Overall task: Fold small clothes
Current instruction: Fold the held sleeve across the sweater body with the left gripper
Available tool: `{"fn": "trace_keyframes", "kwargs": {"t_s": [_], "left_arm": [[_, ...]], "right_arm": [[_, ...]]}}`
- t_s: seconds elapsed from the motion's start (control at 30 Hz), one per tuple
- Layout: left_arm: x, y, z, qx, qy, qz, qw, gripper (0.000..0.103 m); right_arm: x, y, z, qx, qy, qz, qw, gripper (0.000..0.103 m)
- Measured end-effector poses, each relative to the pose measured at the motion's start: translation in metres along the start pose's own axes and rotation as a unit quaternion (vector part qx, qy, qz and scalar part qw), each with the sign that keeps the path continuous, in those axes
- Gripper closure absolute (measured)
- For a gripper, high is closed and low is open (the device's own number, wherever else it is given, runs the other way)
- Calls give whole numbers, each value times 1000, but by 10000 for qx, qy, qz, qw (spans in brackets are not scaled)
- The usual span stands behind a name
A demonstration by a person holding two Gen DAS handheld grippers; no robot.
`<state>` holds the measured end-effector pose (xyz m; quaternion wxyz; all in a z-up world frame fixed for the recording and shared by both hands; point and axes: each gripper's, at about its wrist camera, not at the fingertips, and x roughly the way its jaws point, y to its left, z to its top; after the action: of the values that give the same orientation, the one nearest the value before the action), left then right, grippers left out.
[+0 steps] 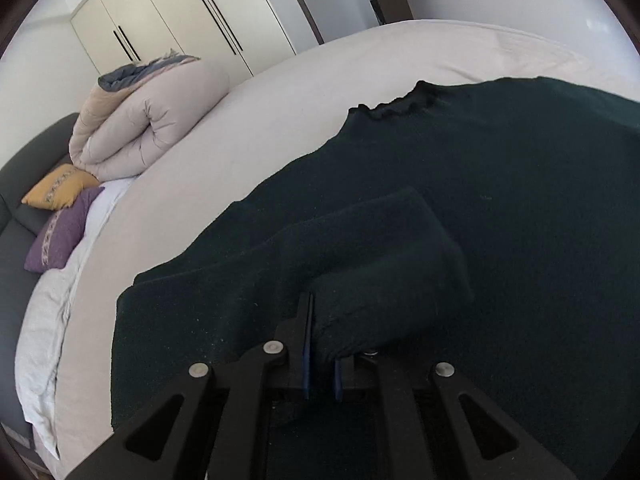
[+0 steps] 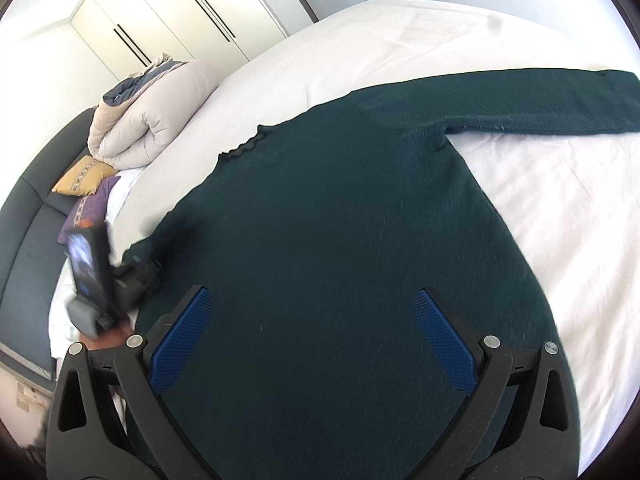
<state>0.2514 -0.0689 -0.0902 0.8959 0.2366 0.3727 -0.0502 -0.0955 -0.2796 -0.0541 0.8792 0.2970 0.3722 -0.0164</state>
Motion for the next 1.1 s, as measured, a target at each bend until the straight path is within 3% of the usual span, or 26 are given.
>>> {"fn": "trace_keyframes", "kwargs": {"t_s": [0.1,0.2,0.3,0.43,0.6,0.67,0.73,0.83,0.9,1.0,1.1], "left_arm": [[-3,12,-3,-184,-80,-182,9996,94],[-1,19,-5,-242,-96,-286,9993,91],[-7,20,-11,-259,-175,-331,9990,91],[-12,22,-15,-441,-243,-501,9975,89],[-11,31,-15,-693,-254,-715,9947,89],[-11,31,-14,-718,-261,-746,9943,89],[-11,31,-14,-743,-274,-753,9940,89],[-12,31,-14,-764,-285,-763,9937,88],[-13,33,-14,-794,-287,-787,9933,80],[-22,41,-12,-970,-369,-982,9897,67],[-41,57,-7,-1258,-665,-1358,9805,56]], "right_arm": [[20,-4,23,68,166,222,9996,0],[68,4,49,365,819,751,9931,5],[130,29,71,721,1606,1769,9684,21],[198,68,86,1102,2347,2465,9338,30],[266,97,94,1555,2725,2394,9188,30],[282,104,94,1489,2737,2308,9217,41],[293,113,91,1297,2744,2258,9257,67],[306,122,88,1067,2751,2123,9316,87],[308,128,86,916,2682,2041,9370,94],[302,134,99,632,2460,1916,9480,96],[287,136,121,406,2143,1802,9591,96]]}}
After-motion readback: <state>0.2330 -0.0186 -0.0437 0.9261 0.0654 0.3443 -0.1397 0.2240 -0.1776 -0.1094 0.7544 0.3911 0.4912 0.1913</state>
